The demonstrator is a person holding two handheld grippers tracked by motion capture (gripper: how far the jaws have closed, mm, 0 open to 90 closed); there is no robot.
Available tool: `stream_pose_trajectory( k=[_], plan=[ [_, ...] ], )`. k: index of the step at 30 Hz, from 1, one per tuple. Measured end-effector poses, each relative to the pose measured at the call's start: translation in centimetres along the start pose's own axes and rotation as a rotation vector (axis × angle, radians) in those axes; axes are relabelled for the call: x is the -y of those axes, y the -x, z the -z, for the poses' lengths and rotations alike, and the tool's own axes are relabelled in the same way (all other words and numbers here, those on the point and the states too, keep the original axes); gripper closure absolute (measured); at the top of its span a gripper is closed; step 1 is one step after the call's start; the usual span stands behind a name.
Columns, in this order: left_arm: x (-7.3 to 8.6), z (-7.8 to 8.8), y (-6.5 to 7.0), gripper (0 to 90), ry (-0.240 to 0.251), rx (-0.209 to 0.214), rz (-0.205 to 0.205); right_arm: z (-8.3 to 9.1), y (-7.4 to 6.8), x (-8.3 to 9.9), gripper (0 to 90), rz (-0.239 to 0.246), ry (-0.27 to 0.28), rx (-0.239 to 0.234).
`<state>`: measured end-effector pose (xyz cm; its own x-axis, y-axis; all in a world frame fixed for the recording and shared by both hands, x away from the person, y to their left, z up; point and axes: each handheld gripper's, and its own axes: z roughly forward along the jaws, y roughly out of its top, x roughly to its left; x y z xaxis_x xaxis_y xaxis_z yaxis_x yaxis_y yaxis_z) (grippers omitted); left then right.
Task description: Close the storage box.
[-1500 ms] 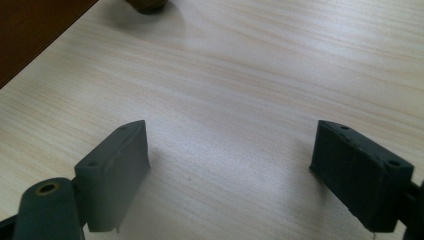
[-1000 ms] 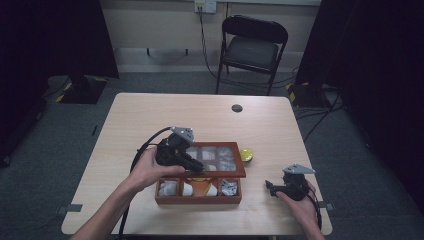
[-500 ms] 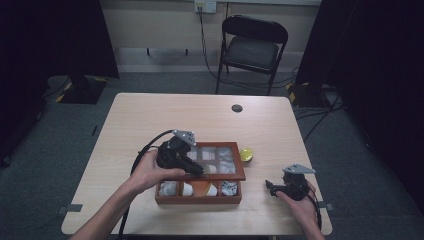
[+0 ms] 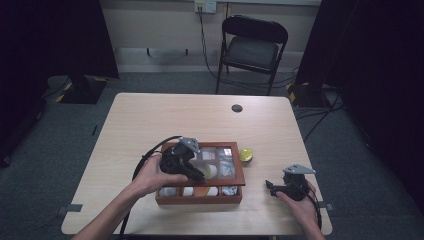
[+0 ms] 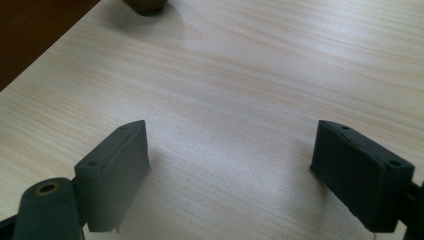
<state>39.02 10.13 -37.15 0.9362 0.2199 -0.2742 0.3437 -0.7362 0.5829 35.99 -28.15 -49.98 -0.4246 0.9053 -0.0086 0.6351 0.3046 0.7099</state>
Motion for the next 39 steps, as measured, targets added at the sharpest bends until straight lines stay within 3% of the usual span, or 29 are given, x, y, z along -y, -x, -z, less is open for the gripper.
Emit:
stream_pose_trajectory(
  k=[16, 18, 20, 28, 30, 39],
  plan=[
    [0.6, -2.0, 0.4, 82.7, -0.064, -0.015, -0.015, 0.0, 0.0, 0.0, 14.5, 0.000, -0.001, 0.001],
    [0.7, -2.2, 0.4, 82.7, -0.059, -0.013, -0.003, 0.0, 0.0, 0.0, 14.5, -0.001, -0.001, 0.001],
    [0.8, -2.7, 0.4, 82.7, -0.090, -0.018, -0.015, 0.0, 0.0, 0.0, 14.4, 0.000, -0.001, 0.001],
    [1.1, -3.4, 0.1, 82.7, -0.107, 0.001, 0.001, 0.0, 0.0, 0.0, 14.5, 0.000, -0.001, 0.000],
    [1.2, -3.6, 0.1, 82.7, -0.134, 0.002, -0.014, 0.0, 0.0, 0.0, 14.5, 0.000, -0.001, 0.000],
    [1.8, -4.3, -0.3, 82.4, -0.117, 0.025, 0.015, 0.0, 0.1, 0.0, 14.2, 0.004, 0.004, -0.006]
  ],
)
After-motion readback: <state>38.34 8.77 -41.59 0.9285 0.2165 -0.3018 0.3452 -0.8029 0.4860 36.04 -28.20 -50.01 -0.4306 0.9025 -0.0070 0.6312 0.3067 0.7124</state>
